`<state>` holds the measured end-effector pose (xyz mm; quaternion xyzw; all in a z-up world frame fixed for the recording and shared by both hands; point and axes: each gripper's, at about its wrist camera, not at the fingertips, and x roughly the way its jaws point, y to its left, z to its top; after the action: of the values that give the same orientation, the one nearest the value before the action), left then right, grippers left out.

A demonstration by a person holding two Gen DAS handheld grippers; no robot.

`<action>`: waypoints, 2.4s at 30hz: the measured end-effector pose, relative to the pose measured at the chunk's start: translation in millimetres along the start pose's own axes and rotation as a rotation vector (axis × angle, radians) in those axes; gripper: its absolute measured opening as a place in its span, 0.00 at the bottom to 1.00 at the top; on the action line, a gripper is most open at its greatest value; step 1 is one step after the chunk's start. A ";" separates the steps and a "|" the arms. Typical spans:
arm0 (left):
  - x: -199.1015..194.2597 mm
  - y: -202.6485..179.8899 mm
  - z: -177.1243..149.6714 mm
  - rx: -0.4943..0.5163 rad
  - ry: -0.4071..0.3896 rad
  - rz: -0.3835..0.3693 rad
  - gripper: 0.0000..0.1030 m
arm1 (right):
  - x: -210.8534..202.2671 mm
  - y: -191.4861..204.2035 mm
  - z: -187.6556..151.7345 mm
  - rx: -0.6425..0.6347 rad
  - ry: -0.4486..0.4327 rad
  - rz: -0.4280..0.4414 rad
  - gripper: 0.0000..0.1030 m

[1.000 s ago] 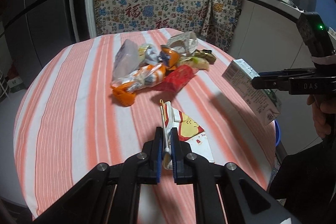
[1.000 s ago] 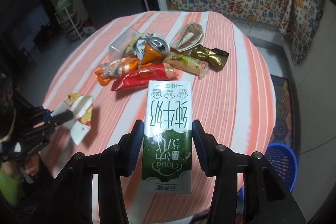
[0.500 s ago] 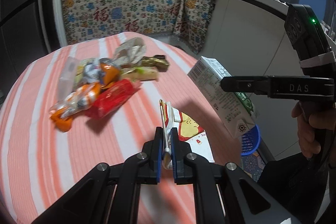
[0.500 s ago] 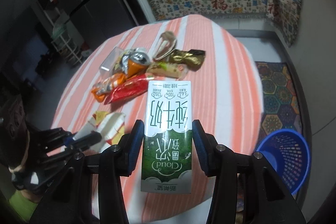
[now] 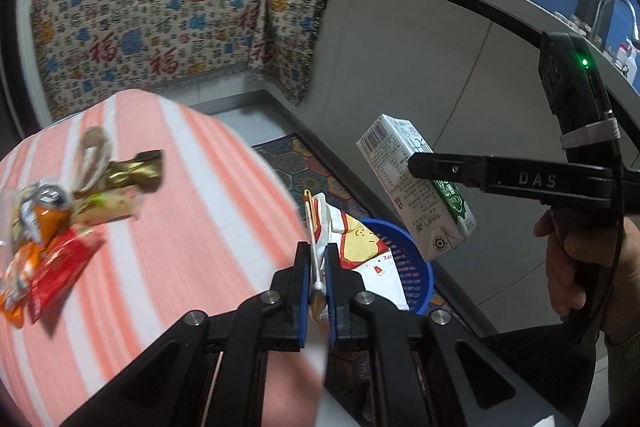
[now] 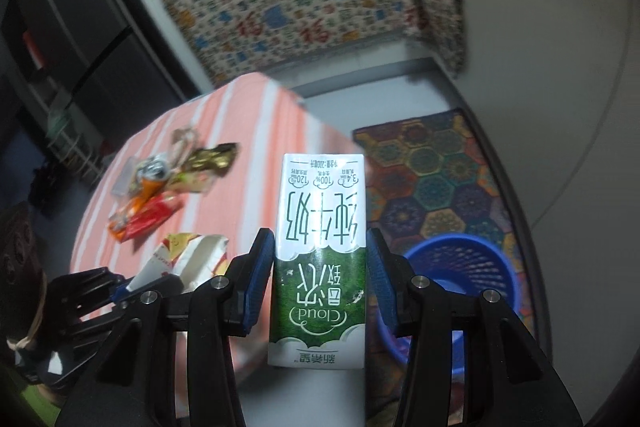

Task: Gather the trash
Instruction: 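Move both tools over the blue wastebasket and release the wrapper and carton, then bring both tools back over the remaining trash on the table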

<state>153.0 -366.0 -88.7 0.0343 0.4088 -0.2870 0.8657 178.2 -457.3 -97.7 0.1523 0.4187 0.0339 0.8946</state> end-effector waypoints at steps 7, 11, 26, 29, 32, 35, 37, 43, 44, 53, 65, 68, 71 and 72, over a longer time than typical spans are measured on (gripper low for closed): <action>63.2 -43.3 13.1 0.040 0.044 -0.029 0.07 | 3.9 -75.9 -8.6 0.115 0.006 -0.082 0.46; 98.9 -62.0 15.3 0.062 0.077 -0.036 0.07 | 13.2 -110.1 -14.6 0.154 0.026 -0.107 0.46; 171.8 -90.8 10.3 0.126 0.143 -0.055 0.12 | 27.2 -163.2 -23.0 0.254 0.047 -0.106 0.49; 183.8 -96.6 9.0 0.131 0.165 -0.077 0.20 | 26.2 -167.0 -25.2 0.278 0.040 -0.095 0.64; 192.5 -99.0 9.6 0.132 0.159 -0.060 0.49 | 21.2 -168.5 -24.0 0.288 0.015 -0.100 0.71; 186.2 -98.2 8.6 0.122 0.142 -0.058 0.49 | 13.3 -166.8 -23.7 0.280 -0.021 -0.133 0.78; 176.6 -94.9 9.1 0.113 0.129 -0.047 0.49 | 9.5 -165.2 -23.5 0.275 -0.041 -0.151 0.82; 121.8 -80.6 4.2 0.100 0.063 -0.008 0.50 | -1.3 -151.3 -18.4 0.232 -0.089 -0.230 0.95; 112.2 -76.9 3.1 0.099 0.054 0.003 0.51 | -3.4 -146.5 -17.4 0.213 -0.100 -0.254 0.96; 17.9 17.3 -38.7 0.044 -0.009 0.201 0.61 | -3.7 -77.3 -8.3 -0.014 -0.165 -0.319 0.96; -80.8 181.3 -117.3 -0.145 0.025 0.425 0.61 | 60.4 124.9 -45.1 -0.259 -0.034 0.025 0.97; -89.5 206.7 -127.8 -0.156 0.045 0.451 0.61 | 78.2 170.3 -59.4 -0.318 0.001 0.059 0.97; -95.4 227.7 -135.6 -0.187 0.050 0.428 0.70 | 100.0 199.9 -68.6 -0.364 0.035 0.049 0.97; -96.5 234.1 -135.7 -0.210 0.052 0.411 0.72 | 106.8 207.4 -71.8 -0.377 0.043 0.043 0.97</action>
<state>134.2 -86.0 -149.6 0.0342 0.4429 -0.0595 0.8939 206.7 -222.3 -157.5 -0.0096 0.4204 0.1340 0.8973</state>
